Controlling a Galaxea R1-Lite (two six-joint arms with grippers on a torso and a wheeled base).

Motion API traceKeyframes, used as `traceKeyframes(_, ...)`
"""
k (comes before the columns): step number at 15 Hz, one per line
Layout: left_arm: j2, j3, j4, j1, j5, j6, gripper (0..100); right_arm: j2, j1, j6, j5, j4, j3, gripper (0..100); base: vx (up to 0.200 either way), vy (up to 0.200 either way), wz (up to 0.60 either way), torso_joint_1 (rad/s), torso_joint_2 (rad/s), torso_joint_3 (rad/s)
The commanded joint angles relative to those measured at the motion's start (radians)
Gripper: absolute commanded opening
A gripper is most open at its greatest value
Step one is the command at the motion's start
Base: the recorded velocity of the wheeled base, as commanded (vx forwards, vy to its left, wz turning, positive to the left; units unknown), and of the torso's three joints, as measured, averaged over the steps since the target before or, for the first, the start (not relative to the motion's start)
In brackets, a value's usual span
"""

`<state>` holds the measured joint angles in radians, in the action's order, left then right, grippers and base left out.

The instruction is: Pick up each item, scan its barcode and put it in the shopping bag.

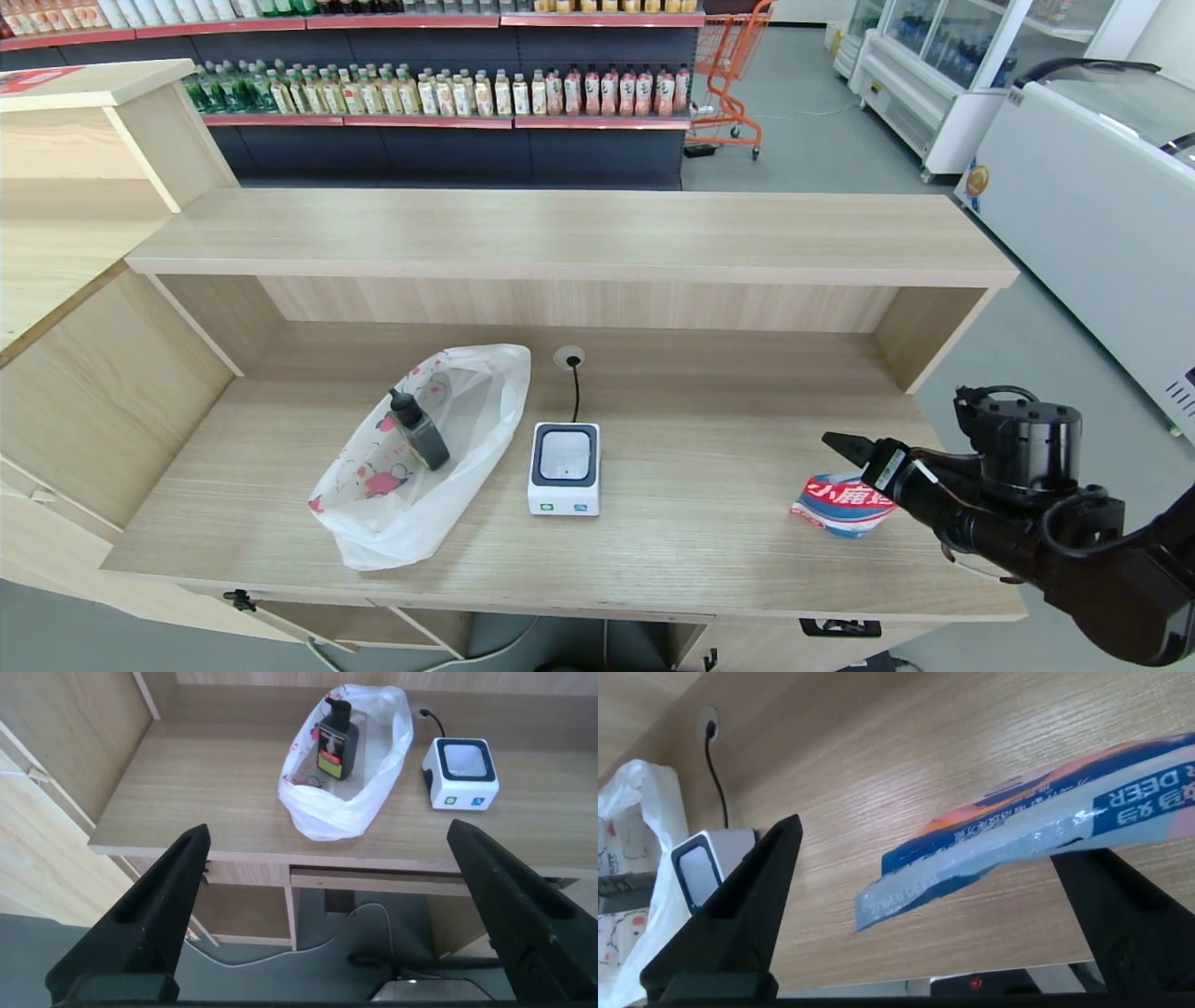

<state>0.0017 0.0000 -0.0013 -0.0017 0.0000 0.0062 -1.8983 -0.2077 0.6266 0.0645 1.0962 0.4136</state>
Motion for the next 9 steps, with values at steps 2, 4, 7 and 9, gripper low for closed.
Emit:
traceKeyframes(2, 0.0, 0.0, 0.0, 0.0, 0.0, 0.0, 100, -0.019, 0.004, 0.001, 0.003, 0.007, 0.002, 100, 0.0, 0.0, 0.0, 0.0, 0.0, 0.0)
traceKeyframes(4, 0.0, 0.0, 0.0, 0.0, 0.0, 0.0, 100, -0.033, 0.007, 0.004, 0.005, 0.007, 0.014, 100, 0.0, 0.0, 0.0, 0.0, 0.0, 0.0)
traceKeyframes(7, 0.0, 0.0, 0.0, 0.0, 0.0, 0.0, 100, -0.082, 0.047, 0.004, 0.018, 0.007, 0.016, 100, 0.0, 0.0, 0.0, 0.0, 0.0, 0.0)
traceKeyframes(9, 0.0, 0.0, 0.0, 0.0, 0.0, 0.0, 100, -0.137, 0.08, -0.005, 0.025, 0.008, 0.025, 100, 0.0, 0.0, 0.0, 0.0, 0.0, 0.0)
